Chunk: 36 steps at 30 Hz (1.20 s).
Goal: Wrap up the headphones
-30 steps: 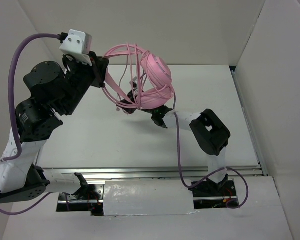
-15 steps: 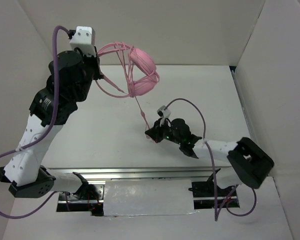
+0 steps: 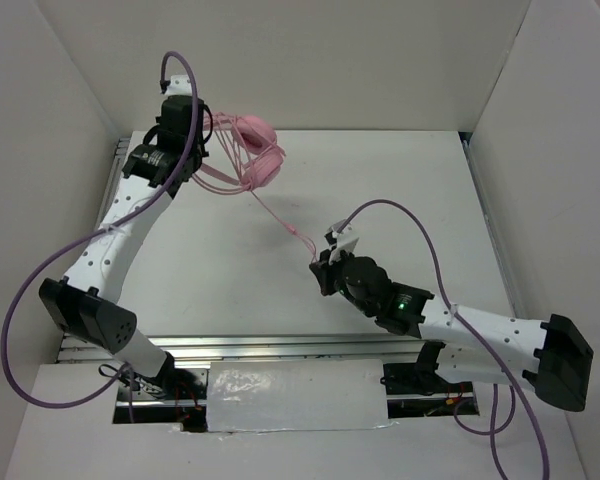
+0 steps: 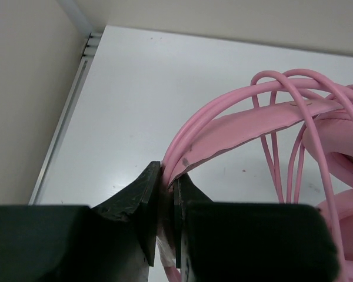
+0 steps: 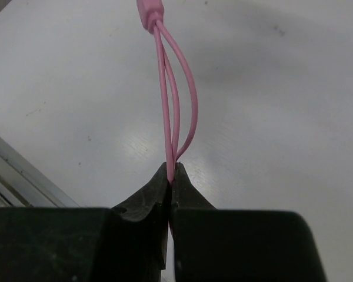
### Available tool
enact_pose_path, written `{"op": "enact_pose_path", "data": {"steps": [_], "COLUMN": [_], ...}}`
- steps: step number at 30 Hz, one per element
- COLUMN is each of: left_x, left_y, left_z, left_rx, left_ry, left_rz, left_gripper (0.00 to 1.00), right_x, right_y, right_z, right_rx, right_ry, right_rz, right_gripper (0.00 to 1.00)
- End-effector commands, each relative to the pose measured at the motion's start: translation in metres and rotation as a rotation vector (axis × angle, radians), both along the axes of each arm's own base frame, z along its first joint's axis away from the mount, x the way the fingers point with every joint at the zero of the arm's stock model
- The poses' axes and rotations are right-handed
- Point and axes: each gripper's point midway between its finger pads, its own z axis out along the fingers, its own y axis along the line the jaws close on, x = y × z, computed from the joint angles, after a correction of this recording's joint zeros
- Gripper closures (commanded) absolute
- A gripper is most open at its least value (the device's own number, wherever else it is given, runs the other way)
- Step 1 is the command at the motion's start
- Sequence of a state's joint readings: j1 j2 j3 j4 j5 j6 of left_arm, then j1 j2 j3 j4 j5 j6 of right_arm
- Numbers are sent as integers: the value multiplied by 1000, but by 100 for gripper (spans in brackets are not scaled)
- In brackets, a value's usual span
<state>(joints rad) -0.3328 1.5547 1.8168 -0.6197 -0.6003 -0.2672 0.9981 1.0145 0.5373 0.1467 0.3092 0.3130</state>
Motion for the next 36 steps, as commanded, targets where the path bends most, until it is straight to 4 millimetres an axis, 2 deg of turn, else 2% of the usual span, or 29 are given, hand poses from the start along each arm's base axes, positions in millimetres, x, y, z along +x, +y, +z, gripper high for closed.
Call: {"op": "enact_pose_path", "data": {"steps": [1, 2, 4, 5, 6, 7, 9, 10, 11, 13, 14, 15, 17, 19, 20, 21, 22, 23, 24, 25, 26, 28, 29, 30, 32, 34, 36], "left_x": [12, 13, 12, 10, 8, 2, -6, -18, -21, -38, -42, -46, -57, -73, -78, -81, -90, -98, -103, -112, -118, -125, -128, -131, -138, -141, -140], "left_y": [21, 21, 20, 12, 8, 4, -11, -14, -25, -33, -44, -53, -66, -89, -93, -102, -111, -122, -127, -131, -135, -143, -145, -147, -155, -159, -163], "left_z": [35, 14, -2, -30, -44, -63, -82, -100, -103, -120, -119, -124, -136, -156, -161, -161, -170, -172, -176, -179, -180, -172, -171, -166, -165, -160, -155], "left_rx": [-100, -81, -82, -78, -80, -82, -91, -86, -100, -93, -98, -96, -97, -103, -105, -122, -141, -151, -158, -171, -174, -196, -198, -204, -189, -172, -174], "left_ry": [-212, -168, -151, -92, -68, -65, -50, -23, -33, -22, -42, -26, 0, 41, 43, 29, 43, 44, 53, 57, 62, 25, 23, 14, 10, -8, -9], "left_rz": [142, 146, 143, 98, 77, 50, -23, -55, -103, -160, -191, -236, -263, -331, -344, -381, -438, -487, -524, -551, -580, -633, -647, -665, -721, -749, -763], "left_gripper": [100, 100, 100, 100, 100, 100, 100, 100, 100, 100, 100, 100, 100, 100, 100, 100, 100, 100, 100, 100, 100, 100, 100, 100, 100, 100, 100], "right_x": [12, 11, 18, 19, 24, 28, 45, 49, 57, 69, 72, 84, 88, 102, 105, 111, 120, 127, 127, 131, 138, 132, 136, 130, 127, 113, 107], "right_y": [-37, -34, -40, -34, -35, -28, -24, -18, -12, -4, 5, 6, 20, 20, 30, 30, 26, 29, 36, 34, 31, 37, 35, 41, 39, 46, 50], "right_z": [40, 61, 83, 107, 114, 129, 140, 154, 151, 151, 156, 150, 148, 144, 135, 132, 135, 123, 121, 120, 111, 101, 87, 83, 62, 49, 44], "right_rx": [-161, -160, -239, -213, -294, -269, -340, -335, -385, -432, -415, -479, -503, -554, -556, -567, -590, -608, -601, -621, -642, -626, -622, -587, -571, -526, -500], "right_ry": [-132, -168, -260, -308, -372, -420, -504, -535, -551, -580, -612, -631, -657, -684, -680, -669, -642, -613, -616, -598, -574, -528, -476, -458, -376, -333, -309], "right_rz": [-186, -187, -226, -231, -223, -213, -208, -192, -174, -115, -71, -40, 60, 120, 183, 209, 229, 257, 314, 332, 340, 448, 477, 543, 610, 712, 749], "right_gripper": [100, 100, 100, 100, 100, 100, 100, 100, 100, 100, 100, 100, 100, 100, 100, 100, 100, 100, 100, 100, 100, 100, 100, 100, 100, 100, 100]}}
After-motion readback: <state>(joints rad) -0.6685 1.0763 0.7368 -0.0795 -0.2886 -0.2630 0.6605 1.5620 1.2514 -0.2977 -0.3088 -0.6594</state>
